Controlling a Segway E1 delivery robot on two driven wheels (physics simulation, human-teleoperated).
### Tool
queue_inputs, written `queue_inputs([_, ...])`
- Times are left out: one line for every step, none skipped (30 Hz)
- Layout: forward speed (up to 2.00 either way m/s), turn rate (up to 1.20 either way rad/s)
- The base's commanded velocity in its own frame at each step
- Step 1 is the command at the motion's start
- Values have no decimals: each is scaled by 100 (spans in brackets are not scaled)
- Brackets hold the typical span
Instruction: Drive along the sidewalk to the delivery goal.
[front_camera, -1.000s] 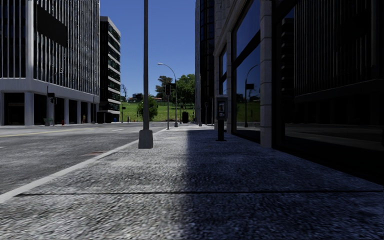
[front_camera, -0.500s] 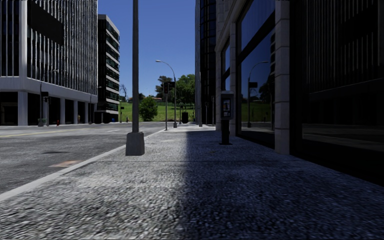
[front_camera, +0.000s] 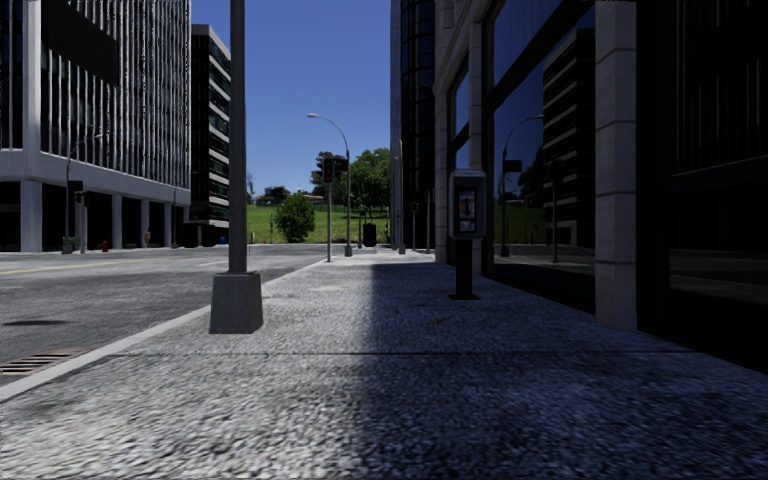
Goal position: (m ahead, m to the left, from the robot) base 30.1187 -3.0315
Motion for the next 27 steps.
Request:
queue_inputs([200, 0])
queue_inputs([200, 0])
queue_inputs([200, 0])
queue_inputs([200, 0])
queue_inputs([200, 0])
queue_inputs([200, 0])
queue_inputs([200, 0])
queue_inputs([200, 0])
queue_inputs([200, 0])
queue_inputs([200, 0])
queue_inputs([200, 0])
queue_inputs([200, 0])
queue_inputs([200, 0])
queue_inputs([200, 0])
queue_inputs([200, 0])
queue_inputs([200, 0])
queue_inputs([200, 0])
queue_inputs([200, 0])
queue_inputs([200, 0])
queue_inputs([200, 0])
queue_inputs([200, 0])
queue_inputs([200, 0])
queue_inputs([200, 0])
queue_inputs([200, 0])
queue_inputs([200, 0])
queue_inputs([200, 0])
queue_inputs([200, 0])
